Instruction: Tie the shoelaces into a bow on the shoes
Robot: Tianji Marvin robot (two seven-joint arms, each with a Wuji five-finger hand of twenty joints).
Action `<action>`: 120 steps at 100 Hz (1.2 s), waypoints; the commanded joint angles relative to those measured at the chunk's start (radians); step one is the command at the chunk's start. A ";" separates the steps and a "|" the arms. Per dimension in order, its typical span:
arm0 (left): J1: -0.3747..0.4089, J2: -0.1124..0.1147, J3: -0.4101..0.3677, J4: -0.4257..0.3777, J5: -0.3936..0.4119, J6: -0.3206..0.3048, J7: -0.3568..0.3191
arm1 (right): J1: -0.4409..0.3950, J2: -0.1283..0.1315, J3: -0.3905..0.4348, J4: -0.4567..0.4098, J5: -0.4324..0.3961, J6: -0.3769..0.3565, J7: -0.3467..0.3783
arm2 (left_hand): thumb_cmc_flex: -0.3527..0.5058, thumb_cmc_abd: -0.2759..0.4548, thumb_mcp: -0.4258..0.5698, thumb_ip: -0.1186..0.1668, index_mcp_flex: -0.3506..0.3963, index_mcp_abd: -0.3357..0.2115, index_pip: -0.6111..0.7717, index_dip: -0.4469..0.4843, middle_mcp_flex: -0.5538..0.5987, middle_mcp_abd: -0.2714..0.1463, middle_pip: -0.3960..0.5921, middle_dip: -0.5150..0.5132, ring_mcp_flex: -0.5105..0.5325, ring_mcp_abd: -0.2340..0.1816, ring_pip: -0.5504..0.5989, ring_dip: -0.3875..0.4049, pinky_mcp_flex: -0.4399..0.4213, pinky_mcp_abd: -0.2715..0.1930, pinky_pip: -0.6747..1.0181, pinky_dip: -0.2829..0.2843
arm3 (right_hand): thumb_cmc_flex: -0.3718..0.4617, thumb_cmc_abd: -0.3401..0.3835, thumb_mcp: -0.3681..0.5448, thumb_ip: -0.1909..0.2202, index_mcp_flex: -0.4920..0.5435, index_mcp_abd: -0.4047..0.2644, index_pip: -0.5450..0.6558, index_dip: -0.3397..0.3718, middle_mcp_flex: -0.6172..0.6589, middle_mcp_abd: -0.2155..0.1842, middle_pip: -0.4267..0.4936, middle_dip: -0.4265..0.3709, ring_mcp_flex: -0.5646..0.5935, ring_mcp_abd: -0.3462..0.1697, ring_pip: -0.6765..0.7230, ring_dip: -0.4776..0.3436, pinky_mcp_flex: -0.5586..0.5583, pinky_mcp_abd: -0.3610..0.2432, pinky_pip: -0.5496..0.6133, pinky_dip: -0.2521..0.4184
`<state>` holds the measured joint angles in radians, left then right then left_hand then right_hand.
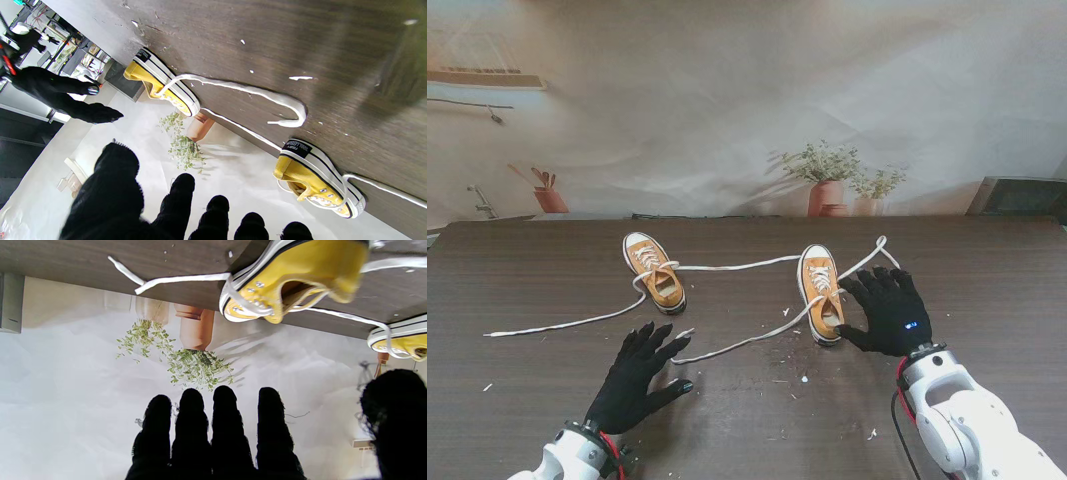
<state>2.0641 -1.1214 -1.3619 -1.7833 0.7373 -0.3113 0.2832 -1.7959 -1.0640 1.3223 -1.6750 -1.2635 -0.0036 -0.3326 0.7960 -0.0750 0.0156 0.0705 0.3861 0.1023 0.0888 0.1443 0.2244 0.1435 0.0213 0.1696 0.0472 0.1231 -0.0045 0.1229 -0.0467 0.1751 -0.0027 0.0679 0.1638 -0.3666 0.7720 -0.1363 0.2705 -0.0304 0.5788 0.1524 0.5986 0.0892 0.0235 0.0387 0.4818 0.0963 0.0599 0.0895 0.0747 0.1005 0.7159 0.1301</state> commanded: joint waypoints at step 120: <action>0.001 0.002 0.003 -0.008 -0.019 0.013 -0.042 | 0.507 0.027 -0.463 0.475 0.054 0.204 0.052 | 0.017 0.021 -0.019 -0.015 0.010 -0.018 0.000 -0.017 0.009 -0.011 0.004 0.001 -0.009 -0.016 -0.005 0.017 -0.005 -0.020 -0.013 -0.008 | 0.075 -0.105 0.080 0.011 -0.027 0.017 0.053 0.031 -0.002 0.030 -0.030 0.010 0.036 0.035 0.009 0.011 0.000 0.036 0.051 0.007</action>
<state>2.0621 -1.1202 -1.3573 -1.7844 0.7187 -0.2957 0.2575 -1.2793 -1.0365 0.8582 -1.1878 -1.2052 0.1914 -0.3163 0.7960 -0.0750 0.0156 0.0705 0.3862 0.1023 0.0888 0.1443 0.2245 0.1435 0.0214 0.1696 0.0472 0.1231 -0.0045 0.1229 -0.0467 0.1751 -0.0027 0.0676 0.1973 -0.4670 0.8014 -0.1598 0.2692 -0.0341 0.6196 0.1650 0.6081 0.0929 0.0234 0.0387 0.5243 0.1111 0.0701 0.0897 0.0885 0.1132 0.7573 0.1355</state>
